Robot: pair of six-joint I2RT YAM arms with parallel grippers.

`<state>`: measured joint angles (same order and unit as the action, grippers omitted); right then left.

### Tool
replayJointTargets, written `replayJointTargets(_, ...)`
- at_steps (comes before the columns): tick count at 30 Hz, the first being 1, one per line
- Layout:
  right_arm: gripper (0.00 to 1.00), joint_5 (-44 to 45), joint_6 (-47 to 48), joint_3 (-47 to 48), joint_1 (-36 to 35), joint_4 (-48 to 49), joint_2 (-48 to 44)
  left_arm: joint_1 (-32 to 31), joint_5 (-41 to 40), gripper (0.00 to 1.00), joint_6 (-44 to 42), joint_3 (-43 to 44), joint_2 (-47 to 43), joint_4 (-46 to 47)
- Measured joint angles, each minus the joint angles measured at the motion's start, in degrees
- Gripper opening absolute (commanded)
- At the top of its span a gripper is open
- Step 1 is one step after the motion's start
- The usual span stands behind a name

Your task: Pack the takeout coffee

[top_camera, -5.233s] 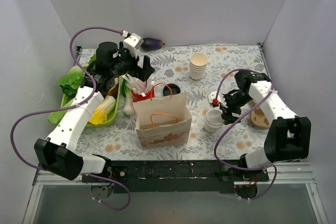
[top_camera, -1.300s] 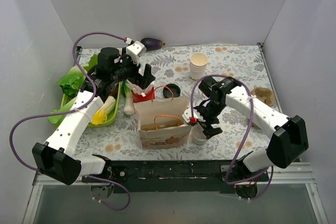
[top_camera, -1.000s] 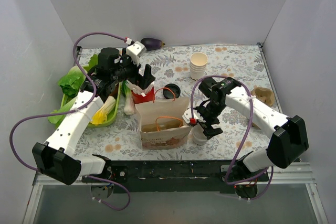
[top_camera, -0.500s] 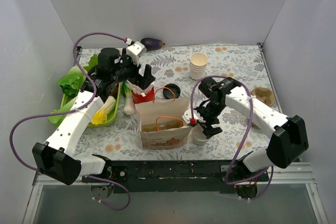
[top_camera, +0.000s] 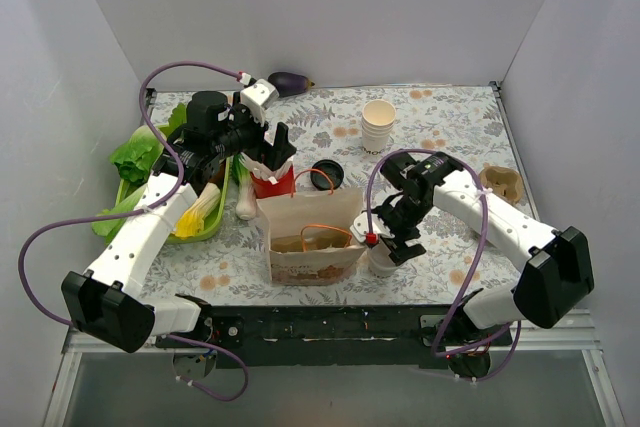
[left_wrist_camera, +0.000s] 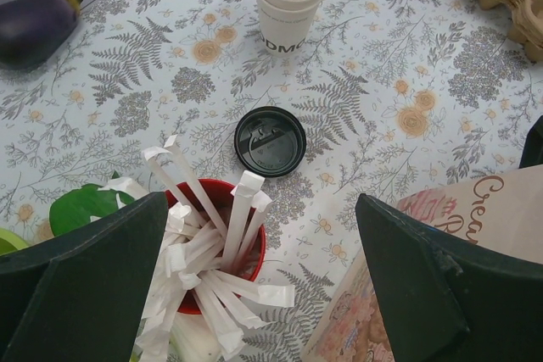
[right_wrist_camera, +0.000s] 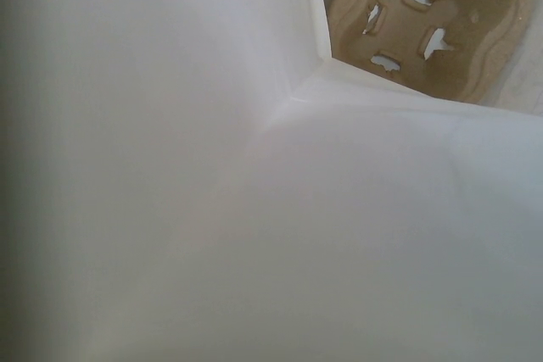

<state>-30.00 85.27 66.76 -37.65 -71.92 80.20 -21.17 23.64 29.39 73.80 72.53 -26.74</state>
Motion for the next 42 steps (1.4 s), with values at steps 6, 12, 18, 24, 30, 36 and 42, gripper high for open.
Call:
replayJointTargets(6, 0.84, 0.11, 0.09, -0.87, 0.0, 0.87, -0.79, 0.0, 0.37, 0.95, 0.02, -0.04, 0.0, 0.04)
replayJointTargets(12, 0.81, 0.46, 0.02, -3.67, -0.17, 3.26, -4.22, 0.0, 0.61, 0.95, 0.02, -0.04, 0.0, 0.07)
replayJointTargets(18, 0.7, 1.33, -0.09, -4.33, -0.35, 3.52, -5.49, 0.0, 0.83, 0.95, 0.02, -0.04, 0.02, 0.07)
replayJointTargets(24, 0.67, 4.09, -1.14, -2.67, -0.35, 2.58, -4.83, 0.0, 0.98, 0.95, 0.04, -0.04, 0.15, 0.04)
replayJointTargets(30, 0.66, 6.23, -2.36, 0.39, -0.26, 0.63, -4.74, 0.0, 1.73, 0.95, 0.04, -0.04, 0.35, 0.04)
replayJointTargets(36, 0.66, 6.69, -3.8, 1.46, -0.24, -0.72, -6.08, 0.02, 4.48, 0.95, 0.02, -0.04, 0.37, -0.04)
replayJointTargets(42, 0.65, 4.94, -7.39, 5.92, -0.24, -1.73, -6.95, 0.0, 9.25, 0.94, 0.57, -0.04, 0.46, -0.26)
